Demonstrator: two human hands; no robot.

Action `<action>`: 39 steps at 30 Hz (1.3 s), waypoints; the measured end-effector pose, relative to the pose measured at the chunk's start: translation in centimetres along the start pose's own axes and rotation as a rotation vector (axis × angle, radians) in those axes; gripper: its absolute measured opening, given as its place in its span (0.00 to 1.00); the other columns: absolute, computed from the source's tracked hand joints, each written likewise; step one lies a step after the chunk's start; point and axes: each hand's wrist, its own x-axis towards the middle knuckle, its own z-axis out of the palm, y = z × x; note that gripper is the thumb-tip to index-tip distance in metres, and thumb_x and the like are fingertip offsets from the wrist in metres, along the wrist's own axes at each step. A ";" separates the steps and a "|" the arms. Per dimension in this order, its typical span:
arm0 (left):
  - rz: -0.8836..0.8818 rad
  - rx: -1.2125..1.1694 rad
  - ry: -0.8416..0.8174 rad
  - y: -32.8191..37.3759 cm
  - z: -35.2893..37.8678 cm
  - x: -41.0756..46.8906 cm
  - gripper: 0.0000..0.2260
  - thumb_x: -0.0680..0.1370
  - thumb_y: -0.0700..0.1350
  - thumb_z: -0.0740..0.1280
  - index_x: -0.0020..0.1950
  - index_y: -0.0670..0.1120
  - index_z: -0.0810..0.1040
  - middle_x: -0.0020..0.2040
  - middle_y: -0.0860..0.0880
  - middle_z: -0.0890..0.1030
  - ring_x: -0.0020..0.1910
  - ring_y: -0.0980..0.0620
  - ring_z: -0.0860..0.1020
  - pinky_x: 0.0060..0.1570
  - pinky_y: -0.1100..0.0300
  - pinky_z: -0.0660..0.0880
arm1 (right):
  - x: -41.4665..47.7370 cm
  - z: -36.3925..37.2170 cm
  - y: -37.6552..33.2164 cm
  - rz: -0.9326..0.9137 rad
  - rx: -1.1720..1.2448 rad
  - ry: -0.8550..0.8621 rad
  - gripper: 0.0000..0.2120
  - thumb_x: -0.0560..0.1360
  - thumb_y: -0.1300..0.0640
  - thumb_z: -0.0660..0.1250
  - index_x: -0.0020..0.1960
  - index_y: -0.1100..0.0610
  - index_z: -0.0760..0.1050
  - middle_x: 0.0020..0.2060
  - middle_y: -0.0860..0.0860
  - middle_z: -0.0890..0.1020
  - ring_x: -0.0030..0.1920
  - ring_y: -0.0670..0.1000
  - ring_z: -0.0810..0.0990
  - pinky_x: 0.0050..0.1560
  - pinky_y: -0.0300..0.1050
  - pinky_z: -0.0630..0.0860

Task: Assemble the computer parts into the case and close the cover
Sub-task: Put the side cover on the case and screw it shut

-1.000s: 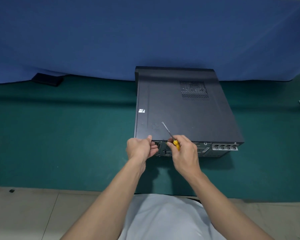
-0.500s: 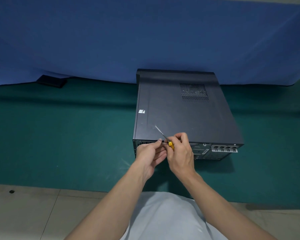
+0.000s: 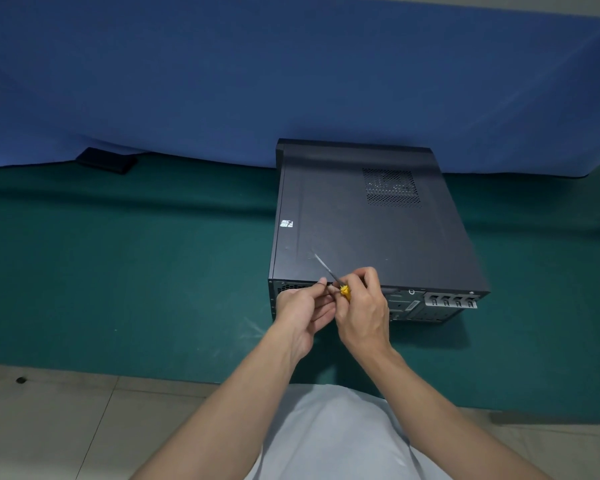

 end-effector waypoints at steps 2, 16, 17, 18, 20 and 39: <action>-0.004 -0.003 0.002 0.1 0.0 0.1 0.07 0.77 0.40 0.69 0.47 0.35 0.81 0.40 0.40 0.84 0.38 0.47 0.83 0.43 0.55 0.82 | 0.1 0.1 0.0 -0.012 -0.010 -0.008 0.02 0.73 0.65 0.69 0.45 0.63 0.77 0.47 0.55 0.74 0.39 0.58 0.77 0.35 0.55 0.76; -0.053 -0.005 0.011 0.6 0.6 -0.2 0.07 0.78 0.39 0.68 0.44 0.36 0.78 0.38 0.40 0.82 0.39 0.45 0.80 0.38 0.53 0.83 | 0.6 -0.5 0.5 -0.053 -0.011 -0.130 0.03 0.75 0.61 0.67 0.47 0.61 0.76 0.46 0.53 0.73 0.41 0.57 0.77 0.40 0.55 0.76; -0.062 0.000 0.014 0.7 0.6 -0.3 0.06 0.79 0.39 0.68 0.44 0.36 0.77 0.39 0.39 0.81 0.40 0.44 0.79 0.38 0.52 0.83 | 0.5 -0.6 0.3 -0.012 0.007 -0.139 0.05 0.76 0.59 0.68 0.48 0.60 0.76 0.46 0.52 0.73 0.42 0.56 0.76 0.42 0.52 0.75; -0.067 0.009 0.022 0.8 0.7 -0.3 0.06 0.79 0.38 0.67 0.45 0.36 0.77 0.39 0.39 0.81 0.40 0.44 0.79 0.36 0.52 0.83 | 0.4 -0.7 0.1 0.043 0.042 -0.136 0.06 0.76 0.57 0.68 0.49 0.59 0.76 0.46 0.50 0.73 0.44 0.54 0.76 0.44 0.48 0.73; -0.070 0.036 0.039 1.1 0.9 -0.5 0.06 0.79 0.38 0.67 0.45 0.35 0.77 0.37 0.40 0.82 0.35 0.46 0.82 0.29 0.56 0.80 | 0.0 -1.4 -0.2 0.204 0.147 -0.140 0.08 0.76 0.55 0.68 0.53 0.56 0.73 0.46 0.48 0.73 0.47 0.50 0.72 0.46 0.41 0.66; -0.135 0.043 0.003 1.9 1.6 -0.9 0.12 0.81 0.38 0.64 0.58 0.30 0.73 0.44 0.34 0.80 0.38 0.41 0.82 0.29 0.55 0.78 | -4.8 -3.0 -3.3 0.768 0.621 -0.309 0.07 0.80 0.57 0.60 0.47 0.55 0.76 0.34 0.50 0.79 0.23 0.47 0.69 0.24 0.40 0.68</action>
